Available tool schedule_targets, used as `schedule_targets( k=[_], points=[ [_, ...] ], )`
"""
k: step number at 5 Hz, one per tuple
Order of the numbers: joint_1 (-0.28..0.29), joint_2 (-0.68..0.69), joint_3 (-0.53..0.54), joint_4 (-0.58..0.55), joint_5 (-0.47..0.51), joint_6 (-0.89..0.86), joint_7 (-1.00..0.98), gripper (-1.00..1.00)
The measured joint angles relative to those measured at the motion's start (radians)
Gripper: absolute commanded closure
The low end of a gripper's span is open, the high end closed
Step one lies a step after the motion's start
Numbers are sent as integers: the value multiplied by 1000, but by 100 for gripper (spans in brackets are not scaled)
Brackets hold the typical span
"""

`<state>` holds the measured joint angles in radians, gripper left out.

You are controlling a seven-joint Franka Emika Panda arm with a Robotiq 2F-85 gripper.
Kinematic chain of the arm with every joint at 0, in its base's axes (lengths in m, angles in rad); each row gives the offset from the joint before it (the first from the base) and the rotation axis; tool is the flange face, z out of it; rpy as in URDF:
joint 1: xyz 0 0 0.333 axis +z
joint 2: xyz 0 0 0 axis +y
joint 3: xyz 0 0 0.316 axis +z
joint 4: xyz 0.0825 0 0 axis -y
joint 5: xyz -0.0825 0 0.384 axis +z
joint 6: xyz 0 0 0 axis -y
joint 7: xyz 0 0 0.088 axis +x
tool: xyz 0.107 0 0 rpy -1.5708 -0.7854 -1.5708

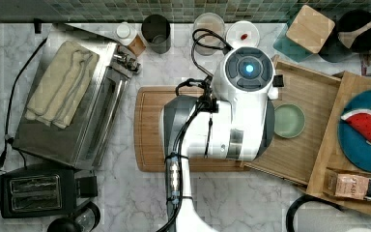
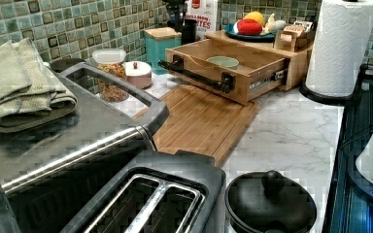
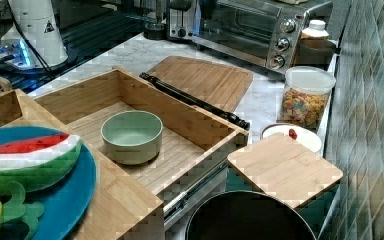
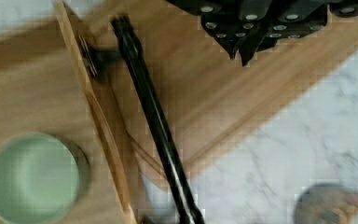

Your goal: Close the drawer.

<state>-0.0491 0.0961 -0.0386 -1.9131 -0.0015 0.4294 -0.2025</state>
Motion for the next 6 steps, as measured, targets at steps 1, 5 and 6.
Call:
schedule_targets(
  k=[1, 5, 6],
  points=[
    [5, 8, 0, -38, 0, 77, -46, 100],
    [42, 202, 7, -32, -105, 198, 30, 100],
    [37, 240, 7, -54, -108, 310, 30, 100]
  ],
)
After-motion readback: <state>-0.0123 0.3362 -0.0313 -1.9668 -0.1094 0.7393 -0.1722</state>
